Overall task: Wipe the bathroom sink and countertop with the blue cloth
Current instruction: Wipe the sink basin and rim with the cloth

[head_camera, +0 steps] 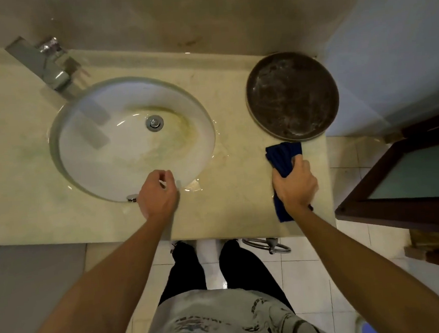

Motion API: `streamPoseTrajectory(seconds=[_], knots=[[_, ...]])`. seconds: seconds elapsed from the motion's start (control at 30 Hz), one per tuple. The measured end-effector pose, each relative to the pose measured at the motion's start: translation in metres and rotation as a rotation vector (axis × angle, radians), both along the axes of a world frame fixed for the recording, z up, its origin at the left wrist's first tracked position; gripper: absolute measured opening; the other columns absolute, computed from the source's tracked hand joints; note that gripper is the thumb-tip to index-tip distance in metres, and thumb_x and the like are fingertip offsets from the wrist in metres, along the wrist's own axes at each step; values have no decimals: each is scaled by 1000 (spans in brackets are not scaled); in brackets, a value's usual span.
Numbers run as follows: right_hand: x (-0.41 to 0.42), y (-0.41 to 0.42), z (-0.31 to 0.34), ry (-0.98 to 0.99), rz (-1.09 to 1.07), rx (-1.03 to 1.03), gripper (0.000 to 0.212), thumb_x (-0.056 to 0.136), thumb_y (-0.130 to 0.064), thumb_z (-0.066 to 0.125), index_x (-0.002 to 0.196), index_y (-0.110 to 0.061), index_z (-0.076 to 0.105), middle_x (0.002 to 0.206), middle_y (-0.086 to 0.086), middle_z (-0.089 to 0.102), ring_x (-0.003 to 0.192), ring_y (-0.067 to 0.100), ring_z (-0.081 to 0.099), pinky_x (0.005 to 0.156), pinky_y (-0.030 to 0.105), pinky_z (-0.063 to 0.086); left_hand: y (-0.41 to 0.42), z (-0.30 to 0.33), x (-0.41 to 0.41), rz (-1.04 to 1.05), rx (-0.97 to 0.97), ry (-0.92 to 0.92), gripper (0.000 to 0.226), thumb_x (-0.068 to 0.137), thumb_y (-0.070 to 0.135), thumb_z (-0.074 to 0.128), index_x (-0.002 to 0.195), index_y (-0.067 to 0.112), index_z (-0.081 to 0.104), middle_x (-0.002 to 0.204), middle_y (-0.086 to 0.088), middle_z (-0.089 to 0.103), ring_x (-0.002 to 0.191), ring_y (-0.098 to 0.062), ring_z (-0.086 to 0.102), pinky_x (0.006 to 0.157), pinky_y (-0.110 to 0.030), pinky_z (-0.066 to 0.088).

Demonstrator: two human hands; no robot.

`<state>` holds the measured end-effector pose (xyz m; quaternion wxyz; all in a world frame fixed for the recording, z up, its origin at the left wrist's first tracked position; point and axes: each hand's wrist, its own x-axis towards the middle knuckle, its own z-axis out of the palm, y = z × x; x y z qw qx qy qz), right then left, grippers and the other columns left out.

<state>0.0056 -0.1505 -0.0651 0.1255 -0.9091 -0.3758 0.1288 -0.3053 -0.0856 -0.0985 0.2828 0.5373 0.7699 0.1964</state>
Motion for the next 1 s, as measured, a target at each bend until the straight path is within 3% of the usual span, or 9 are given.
streamPoseTrajectory(seconds=[0.27, 0.4, 0.5, 0.63, 0.8, 0.9, 1.0], knots=[[-155, 70, -8, 119, 59, 145, 36, 82, -46, 68, 103, -19, 57, 96, 1, 59, 73, 26, 59, 62, 31, 44, 0, 1, -4, 44, 15, -78, 26, 100, 46, 42, 102, 30, 62, 88, 13, 65, 77, -6, 60, 70, -27, 43], [-213, 104, -3, 456, 5, 259, 25, 81, -36, 69, 98, -21, 58, 88, -8, 64, 73, 16, 56, 67, 30, 43, 4, 2, -10, 147, 61, -257, 27, 100, 42, 46, 111, 23, 61, 88, 10, 63, 76, -1, 58, 68, -22, 45], [-239, 122, 0, 865, -96, 263, 18, 83, -24, 71, 98, -20, 62, 84, -3, 68, 74, 15, 65, 71, 35, 55, 15, 4, -15, 234, 72, -345, 28, 103, 37, 41, 106, 17, 60, 89, 3, 62, 78, -12, 59, 71, -32, 50], [-226, 121, 12, 986, -181, 339, 27, 81, -16, 74, 106, -16, 65, 90, 0, 71, 79, 17, 67, 75, 38, 60, 28, 5, -23, 330, -35, -480, 30, 106, 36, 37, 97, 16, 57, 89, -1, 61, 82, -19, 58, 76, -35, 47], [-112, 82, 51, 808, -162, 481, 35, 80, -7, 76, 112, -15, 66, 97, -1, 71, 83, 12, 65, 75, 28, 56, 23, -13, -25, 210, -89, -432, 40, 95, 55, 32, 82, 26, 58, 81, -6, 66, 80, -32, 66, 79, -54, 56], [-30, 30, 73, 504, -80, 450, 39, 79, -10, 76, 116, -11, 64, 104, 5, 69, 90, 13, 64, 77, 28, 53, 20, -10, -21, 128, -91, -364, 40, 97, 47, 35, 88, 19, 62, 82, -7, 68, 81, -30, 66, 80, -47, 56], [24, -17, 79, 307, -108, 331, 26, 81, -14, 75, 101, -9, 58, 94, 9, 65, 82, 17, 58, 69, 33, 45, 18, -4, -16, 119, -106, -315, 35, 101, 35, 39, 94, 12, 64, 87, -10, 69, 84, -31, 66, 73, -34, 47]])
